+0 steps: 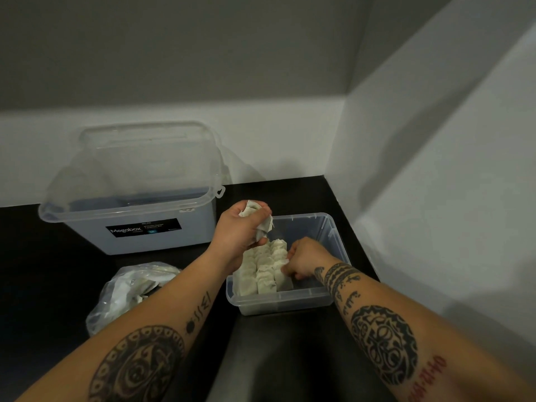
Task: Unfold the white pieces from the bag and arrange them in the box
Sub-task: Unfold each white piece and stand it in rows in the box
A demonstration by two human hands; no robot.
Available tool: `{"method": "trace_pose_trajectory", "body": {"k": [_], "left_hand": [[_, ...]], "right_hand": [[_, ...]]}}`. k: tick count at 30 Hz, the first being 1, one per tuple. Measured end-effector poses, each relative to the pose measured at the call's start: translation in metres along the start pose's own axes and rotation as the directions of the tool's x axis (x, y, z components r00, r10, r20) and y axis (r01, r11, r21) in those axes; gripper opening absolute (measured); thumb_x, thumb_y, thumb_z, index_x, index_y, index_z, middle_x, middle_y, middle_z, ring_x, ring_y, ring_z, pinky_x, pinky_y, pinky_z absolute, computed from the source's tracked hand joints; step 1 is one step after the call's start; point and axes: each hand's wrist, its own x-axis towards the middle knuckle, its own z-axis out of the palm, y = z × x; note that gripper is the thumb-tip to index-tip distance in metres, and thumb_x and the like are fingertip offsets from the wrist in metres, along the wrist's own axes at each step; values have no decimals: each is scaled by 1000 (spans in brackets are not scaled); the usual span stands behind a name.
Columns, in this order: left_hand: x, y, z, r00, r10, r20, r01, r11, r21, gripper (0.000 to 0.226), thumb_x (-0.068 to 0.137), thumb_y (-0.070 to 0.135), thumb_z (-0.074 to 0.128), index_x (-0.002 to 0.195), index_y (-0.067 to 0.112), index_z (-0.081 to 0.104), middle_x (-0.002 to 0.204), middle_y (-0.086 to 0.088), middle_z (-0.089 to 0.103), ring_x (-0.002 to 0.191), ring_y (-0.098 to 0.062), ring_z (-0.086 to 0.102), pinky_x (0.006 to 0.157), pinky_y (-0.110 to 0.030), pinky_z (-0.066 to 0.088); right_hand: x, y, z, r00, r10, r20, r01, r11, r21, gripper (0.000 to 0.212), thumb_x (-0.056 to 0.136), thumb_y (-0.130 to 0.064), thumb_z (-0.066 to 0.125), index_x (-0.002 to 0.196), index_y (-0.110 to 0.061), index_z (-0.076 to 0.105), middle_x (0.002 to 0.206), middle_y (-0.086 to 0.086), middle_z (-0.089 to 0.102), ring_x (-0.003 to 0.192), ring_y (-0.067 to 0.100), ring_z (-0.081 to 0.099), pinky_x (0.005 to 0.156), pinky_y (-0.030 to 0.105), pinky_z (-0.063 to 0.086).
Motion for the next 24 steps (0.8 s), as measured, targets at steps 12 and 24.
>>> {"method": "trace_pose_trajectory", "body": {"k": [12,24], "left_hand": [[-3,3,3,975,-173,136,191,973,-127,22,99,15,61,120,15,64,103,-16,73,76,-19,70,57,-28,55],[-9,2,8,989,-109,97,116,990,-76,18,91,21,76,107,19,68,88,-5,72,68,-14,65,51,-26,48]], "right_hand": [[-10,-13,-41,970,-42,-239,108,957,268,17,96,-14,58,109,-10,68,109,14,72,96,30,72,81,40,62],[-38,-21,-51,943,-175,-284,331,590,736,18,91,-17,74,107,-14,67,93,6,73,71,11,67,60,23,57]]}}
